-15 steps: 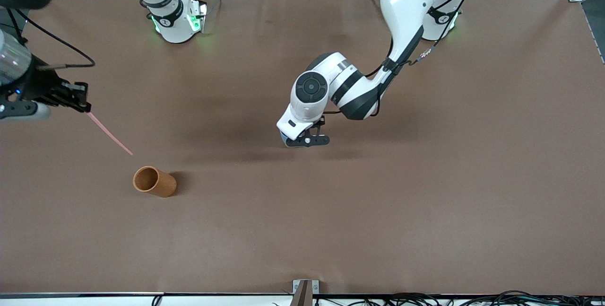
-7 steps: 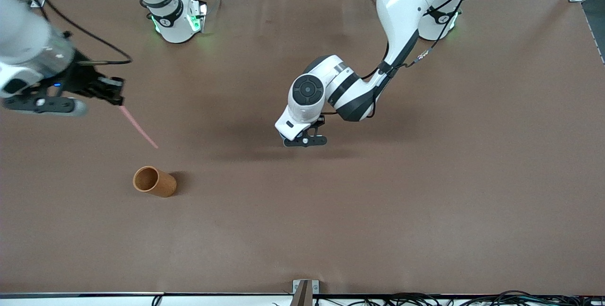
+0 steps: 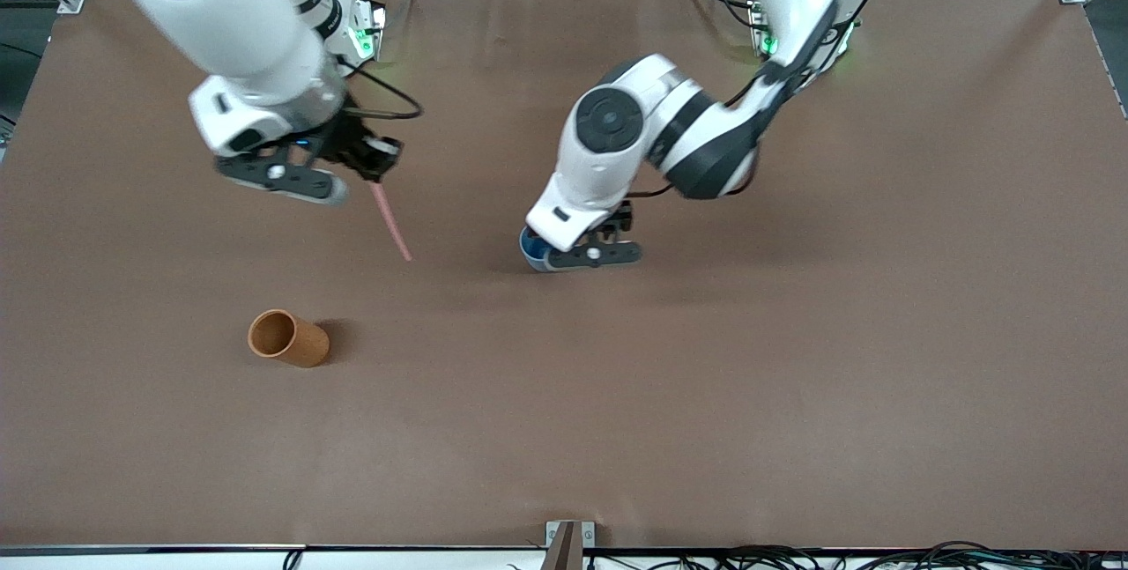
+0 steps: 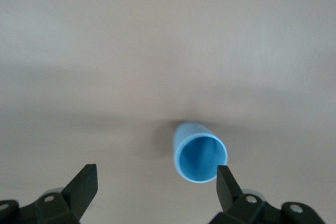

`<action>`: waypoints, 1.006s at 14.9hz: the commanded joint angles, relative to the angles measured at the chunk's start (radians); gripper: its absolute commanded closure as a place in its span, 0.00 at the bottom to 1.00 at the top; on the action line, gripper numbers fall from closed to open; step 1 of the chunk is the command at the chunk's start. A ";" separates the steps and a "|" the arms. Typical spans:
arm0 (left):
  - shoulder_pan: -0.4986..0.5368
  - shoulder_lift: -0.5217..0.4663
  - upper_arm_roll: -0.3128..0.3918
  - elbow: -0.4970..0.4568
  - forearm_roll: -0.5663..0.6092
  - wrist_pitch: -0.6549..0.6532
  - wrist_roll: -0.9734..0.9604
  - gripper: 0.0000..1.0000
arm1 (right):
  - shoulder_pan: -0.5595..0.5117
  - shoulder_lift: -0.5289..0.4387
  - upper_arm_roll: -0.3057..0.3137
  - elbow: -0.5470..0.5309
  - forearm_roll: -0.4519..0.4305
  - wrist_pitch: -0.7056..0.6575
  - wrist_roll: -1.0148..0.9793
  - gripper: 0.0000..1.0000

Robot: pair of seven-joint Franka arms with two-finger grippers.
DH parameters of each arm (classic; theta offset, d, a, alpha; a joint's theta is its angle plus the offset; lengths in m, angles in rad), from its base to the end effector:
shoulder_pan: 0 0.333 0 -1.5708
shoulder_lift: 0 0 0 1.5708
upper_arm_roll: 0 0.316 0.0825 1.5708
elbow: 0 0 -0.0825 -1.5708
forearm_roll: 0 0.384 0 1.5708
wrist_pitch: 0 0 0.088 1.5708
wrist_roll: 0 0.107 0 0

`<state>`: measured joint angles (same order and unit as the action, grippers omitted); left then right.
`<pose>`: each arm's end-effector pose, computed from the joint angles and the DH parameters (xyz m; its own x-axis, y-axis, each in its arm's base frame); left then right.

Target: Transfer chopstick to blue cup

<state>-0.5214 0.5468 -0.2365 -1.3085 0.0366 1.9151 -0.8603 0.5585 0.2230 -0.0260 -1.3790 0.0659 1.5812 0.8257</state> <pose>0.5491 -0.4652 0.4378 0.9916 0.1278 -0.0182 0.1290 -0.9853 0.1119 0.5318 0.3236 0.5848 0.9557 -0.2886 -0.0582 -0.2904 -0.9566 -0.0255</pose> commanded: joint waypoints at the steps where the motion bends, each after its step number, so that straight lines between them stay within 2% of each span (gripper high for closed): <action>1: 0.143 -0.166 -0.001 -0.037 0.011 -0.094 0.109 0.00 | 0.107 0.062 -0.012 0.046 0.014 0.054 0.149 0.99; 3: 0.260 -0.238 -0.003 -0.038 0.009 -0.138 0.275 0.00 | 0.164 0.085 -0.012 0.044 0.014 0.074 0.211 0.99; 9: 0.523 -0.381 -0.004 -0.038 0.008 -0.292 0.535 0.00 | 0.273 0.159 -0.014 0.041 0.015 0.140 0.306 0.99; 11: 0.564 -0.421 -0.004 -0.038 0.009 -0.333 0.581 0.00 | 0.296 0.183 -0.014 0.040 0.009 0.158 0.316 0.99; 15: 0.569 -0.504 -0.003 -0.040 0.008 -0.422 0.590 0.00 | 0.299 0.217 -0.015 0.029 0.000 0.186 0.314 0.98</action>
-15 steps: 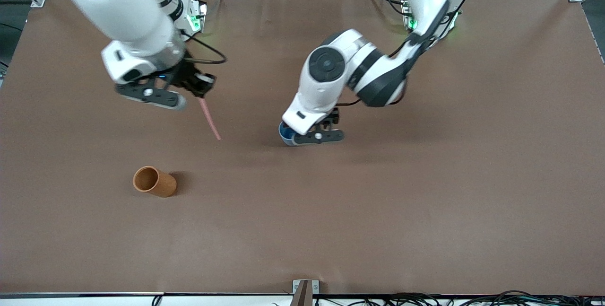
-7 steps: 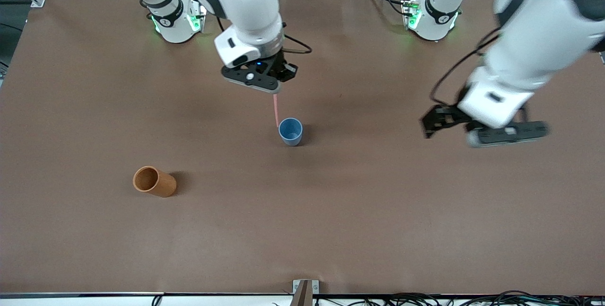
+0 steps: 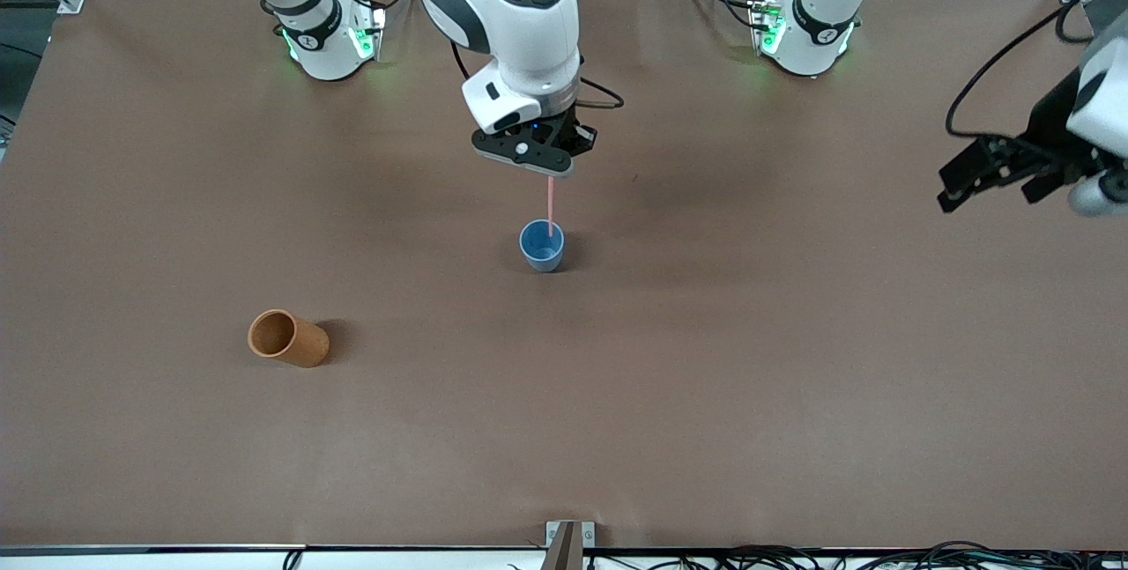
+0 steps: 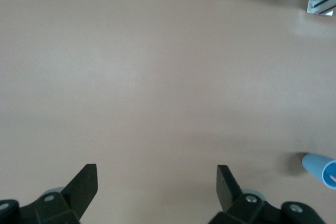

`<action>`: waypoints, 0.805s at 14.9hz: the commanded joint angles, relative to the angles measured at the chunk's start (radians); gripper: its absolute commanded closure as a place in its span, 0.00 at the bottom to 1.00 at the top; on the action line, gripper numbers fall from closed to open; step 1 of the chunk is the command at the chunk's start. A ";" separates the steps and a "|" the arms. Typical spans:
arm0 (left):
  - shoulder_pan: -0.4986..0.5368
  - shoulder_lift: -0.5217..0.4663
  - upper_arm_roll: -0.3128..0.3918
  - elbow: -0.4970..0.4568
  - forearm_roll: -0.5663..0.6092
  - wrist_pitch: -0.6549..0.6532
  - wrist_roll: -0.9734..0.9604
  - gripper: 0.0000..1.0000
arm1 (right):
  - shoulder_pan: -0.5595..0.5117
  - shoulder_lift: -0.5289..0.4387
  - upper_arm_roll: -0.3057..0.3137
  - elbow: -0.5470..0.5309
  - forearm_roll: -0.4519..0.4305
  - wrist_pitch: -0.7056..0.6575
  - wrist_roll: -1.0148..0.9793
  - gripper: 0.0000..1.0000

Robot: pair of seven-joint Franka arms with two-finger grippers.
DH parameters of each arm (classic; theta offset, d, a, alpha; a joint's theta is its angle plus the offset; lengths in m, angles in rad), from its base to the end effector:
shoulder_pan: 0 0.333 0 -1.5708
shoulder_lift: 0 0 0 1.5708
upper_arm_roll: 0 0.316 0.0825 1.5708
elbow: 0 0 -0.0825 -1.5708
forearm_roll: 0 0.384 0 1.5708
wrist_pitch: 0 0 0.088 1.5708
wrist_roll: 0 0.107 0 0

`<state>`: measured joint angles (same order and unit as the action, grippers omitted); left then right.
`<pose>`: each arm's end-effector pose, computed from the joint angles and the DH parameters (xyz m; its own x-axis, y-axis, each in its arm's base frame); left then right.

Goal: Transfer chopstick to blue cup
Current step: 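Lower the chopstick into the blue cup and open the right gripper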

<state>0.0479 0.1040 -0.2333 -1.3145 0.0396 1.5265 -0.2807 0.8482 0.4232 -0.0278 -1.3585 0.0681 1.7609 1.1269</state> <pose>0.5725 -0.0936 0.6831 0.9887 0.1019 0.1104 0.1007 -0.9948 0.0161 0.4593 0.5063 0.4789 0.9483 -0.3117 -0.0588 -0.3125 -0.9499 -0.0048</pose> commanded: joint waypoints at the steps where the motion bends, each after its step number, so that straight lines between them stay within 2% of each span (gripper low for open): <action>1: 0.000 -0.064 -0.008 -0.035 0.006 -0.045 0.021 0.00 | 0.009 0.026 -0.014 0.001 -0.002 0.008 0.013 0.98; 5: -0.005 -0.067 -0.008 -0.043 -0.003 -0.068 0.078 0.00 | 0.009 0.063 -0.014 -0.007 -0.036 0.008 0.011 0.96; 8: -0.025 -0.101 0.026 -0.078 -0.001 -0.088 0.132 0.00 | 0.009 0.086 -0.014 -0.014 -0.041 0.020 0.005 0.85; 10: -0.060 -0.138 0.077 -0.136 -0.004 -0.085 0.132 0.00 | 0.008 0.092 -0.014 -0.025 -0.044 0.035 -0.001 0.83; 11: -0.062 -0.145 0.081 -0.149 -0.004 -0.086 0.132 0.00 | 0.008 0.092 -0.014 -0.025 -0.048 0.035 -0.001 0.79; 12: -0.063 -0.150 0.083 -0.158 -0.004 -0.086 0.132 0.00 | 0.003 0.092 -0.014 -0.025 -0.050 0.037 -0.001 0.70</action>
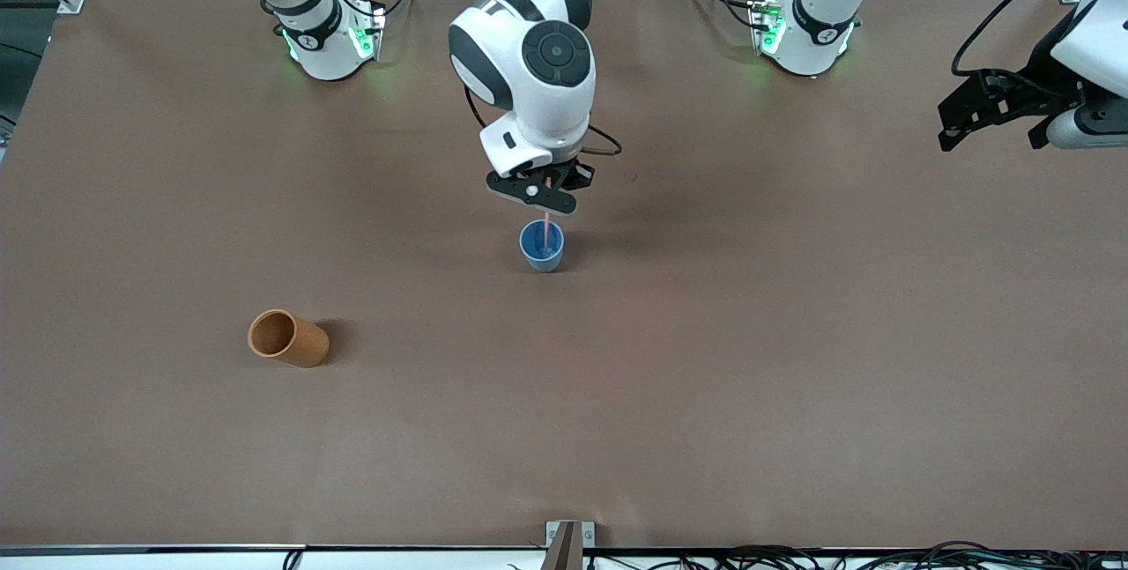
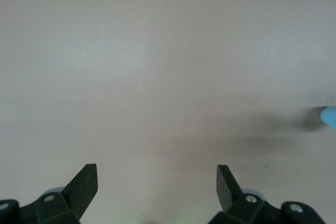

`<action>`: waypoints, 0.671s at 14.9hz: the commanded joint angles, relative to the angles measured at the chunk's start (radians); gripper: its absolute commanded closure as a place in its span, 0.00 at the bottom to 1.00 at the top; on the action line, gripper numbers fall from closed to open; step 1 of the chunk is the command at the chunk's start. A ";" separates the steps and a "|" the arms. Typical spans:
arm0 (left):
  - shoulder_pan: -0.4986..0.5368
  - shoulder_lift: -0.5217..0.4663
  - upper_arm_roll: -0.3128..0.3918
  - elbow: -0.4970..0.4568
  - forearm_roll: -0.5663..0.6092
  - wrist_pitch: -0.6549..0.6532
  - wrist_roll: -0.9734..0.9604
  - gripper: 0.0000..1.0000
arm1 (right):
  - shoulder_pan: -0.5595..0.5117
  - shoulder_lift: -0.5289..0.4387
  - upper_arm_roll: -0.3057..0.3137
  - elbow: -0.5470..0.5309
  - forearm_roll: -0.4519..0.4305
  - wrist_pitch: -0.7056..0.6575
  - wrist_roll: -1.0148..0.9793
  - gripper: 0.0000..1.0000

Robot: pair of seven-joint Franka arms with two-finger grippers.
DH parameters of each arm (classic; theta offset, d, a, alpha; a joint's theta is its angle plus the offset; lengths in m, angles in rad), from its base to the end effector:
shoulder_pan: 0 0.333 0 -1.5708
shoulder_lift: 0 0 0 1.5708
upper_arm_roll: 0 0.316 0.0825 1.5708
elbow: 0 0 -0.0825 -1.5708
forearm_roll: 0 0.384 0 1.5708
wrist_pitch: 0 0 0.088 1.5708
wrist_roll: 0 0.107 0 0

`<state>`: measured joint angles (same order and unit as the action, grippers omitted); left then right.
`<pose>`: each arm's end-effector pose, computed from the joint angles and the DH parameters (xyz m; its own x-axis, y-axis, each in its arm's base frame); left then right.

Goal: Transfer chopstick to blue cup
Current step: 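Lower the chopstick into the blue cup and open the right gripper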

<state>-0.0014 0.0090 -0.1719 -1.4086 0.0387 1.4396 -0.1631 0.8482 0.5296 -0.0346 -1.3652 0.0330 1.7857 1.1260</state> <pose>0.5353 -0.0885 0.6835 0.9996 -0.0051 0.0279 -0.0042 -0.9995 -0.0326 0.4733 0.5116 0.4042 0.9475 -0.3142 -0.0592 -0.3082 -0.9469 0.0921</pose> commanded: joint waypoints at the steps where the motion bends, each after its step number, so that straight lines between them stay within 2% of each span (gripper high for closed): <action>1: -0.014 -0.056 0.022 -0.066 -0.002 -0.002 0.014 0.00 | 0.000 -0.014 -0.007 -0.017 -0.019 0.012 0.000 0.54; 3: -0.006 -0.049 0.017 -0.058 0.001 -0.005 0.014 0.00 | -0.007 -0.022 -0.010 -0.009 -0.030 0.012 -0.003 0.16; 4: -0.006 -0.046 0.015 -0.056 0.004 -0.005 0.011 0.00 | -0.018 -0.031 -0.011 -0.008 -0.038 0.012 -0.005 0.09; 6: -0.006 -0.044 0.015 -0.056 0.004 -0.005 0.010 0.00 | -0.064 -0.080 -0.011 -0.009 -0.038 0.006 -0.038 0.01; 10: 0.000 -0.026 0.022 -0.052 0.004 0.002 0.016 0.00 | -0.193 -0.232 -0.013 -0.073 -0.039 -0.015 -0.190 0.01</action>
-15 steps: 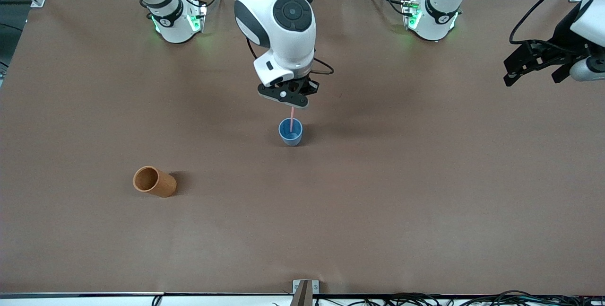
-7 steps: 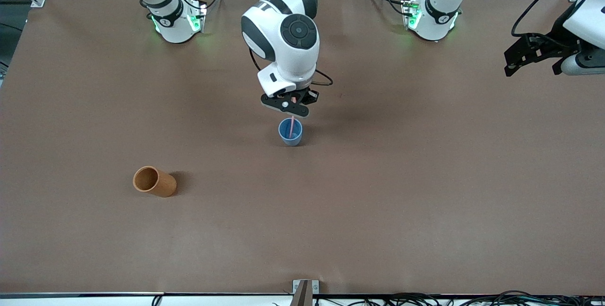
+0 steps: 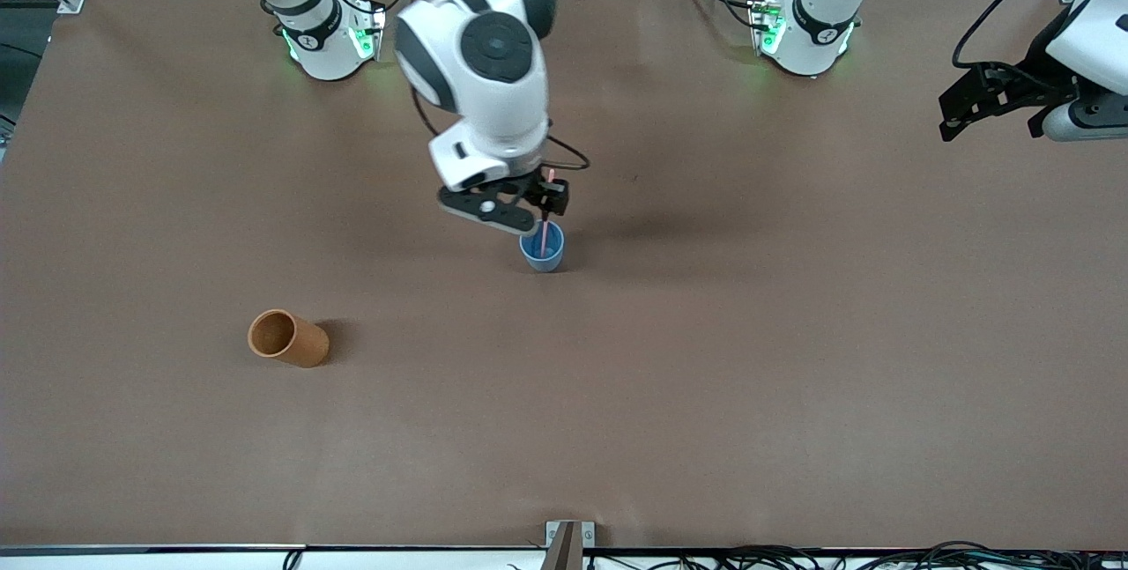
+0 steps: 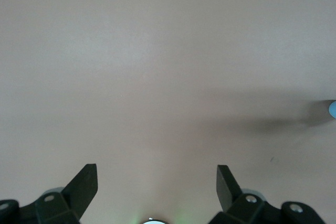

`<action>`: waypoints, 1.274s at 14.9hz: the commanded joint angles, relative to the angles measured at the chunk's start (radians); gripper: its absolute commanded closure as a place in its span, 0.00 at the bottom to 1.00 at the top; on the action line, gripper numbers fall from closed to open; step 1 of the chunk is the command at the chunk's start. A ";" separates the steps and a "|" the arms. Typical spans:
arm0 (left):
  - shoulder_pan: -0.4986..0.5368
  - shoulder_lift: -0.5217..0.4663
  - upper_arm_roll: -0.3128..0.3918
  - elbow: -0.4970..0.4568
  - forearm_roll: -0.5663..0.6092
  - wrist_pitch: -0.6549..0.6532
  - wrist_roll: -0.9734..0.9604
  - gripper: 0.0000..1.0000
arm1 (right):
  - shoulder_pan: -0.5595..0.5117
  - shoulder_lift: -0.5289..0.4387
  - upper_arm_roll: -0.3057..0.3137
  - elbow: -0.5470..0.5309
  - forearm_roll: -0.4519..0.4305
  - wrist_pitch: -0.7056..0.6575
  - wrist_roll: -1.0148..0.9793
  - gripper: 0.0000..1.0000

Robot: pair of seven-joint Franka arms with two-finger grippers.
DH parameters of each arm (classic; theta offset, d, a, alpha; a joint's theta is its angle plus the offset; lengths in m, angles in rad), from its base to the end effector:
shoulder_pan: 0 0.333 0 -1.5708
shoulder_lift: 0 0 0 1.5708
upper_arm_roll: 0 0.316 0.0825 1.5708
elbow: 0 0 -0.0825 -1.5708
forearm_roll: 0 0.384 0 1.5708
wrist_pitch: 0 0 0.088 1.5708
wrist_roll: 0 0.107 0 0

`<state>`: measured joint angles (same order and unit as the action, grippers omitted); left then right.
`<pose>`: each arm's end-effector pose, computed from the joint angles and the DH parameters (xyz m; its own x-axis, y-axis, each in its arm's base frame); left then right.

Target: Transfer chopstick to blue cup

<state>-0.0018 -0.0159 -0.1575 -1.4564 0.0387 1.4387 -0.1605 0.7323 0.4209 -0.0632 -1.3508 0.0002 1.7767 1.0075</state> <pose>0.5292 -0.0813 0.6748 1.0000 0.0062 0.0047 0.0064 -0.9992 -0.0406 0.5329 0.4313 0.4858 0.9449 -0.3266 0.0247 -0.3268 -0.9450 0.0088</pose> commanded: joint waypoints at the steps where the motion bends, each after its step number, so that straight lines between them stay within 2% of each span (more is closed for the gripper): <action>1: 0.000 0.007 0.009 -0.001 0.003 0.003 0.019 0.00 | -0.117 -0.173 0.016 -0.126 -0.006 -0.006 -0.126 0.01; 5: 0.005 0.019 0.012 0.033 0.003 0.003 0.012 0.00 | -0.292 -0.358 0.016 -0.273 -0.006 -0.006 -0.326 0.00; 8: 0.006 0.019 0.013 0.057 0.003 0.003 0.016 0.00 | -0.410 -0.457 0.014 -0.373 -0.006 0.004 -0.455 0.00; 11: 0.008 0.022 0.013 0.061 0.001 0.003 0.012 0.00 | -0.514 -0.508 0.014 -0.395 -0.006 0.004 -0.556 0.00; 17: 0.005 0.022 0.013 0.061 0.004 0.003 0.012 0.00 | -0.654 -0.658 0.016 -0.537 -0.006 -0.014 -0.751 0.00; 19: 0.006 0.022 0.013 0.061 0.003 0.003 0.013 0.00 | -0.703 -0.666 0.014 -0.522 -0.006 -0.060 -0.822 0.00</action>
<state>0.0035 -0.0009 -0.1452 -1.4166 0.0387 1.4455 -0.1580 0.0864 -0.1936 -0.0702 -1.8329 -0.0008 1.7340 0.2485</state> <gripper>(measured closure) 0.000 0.000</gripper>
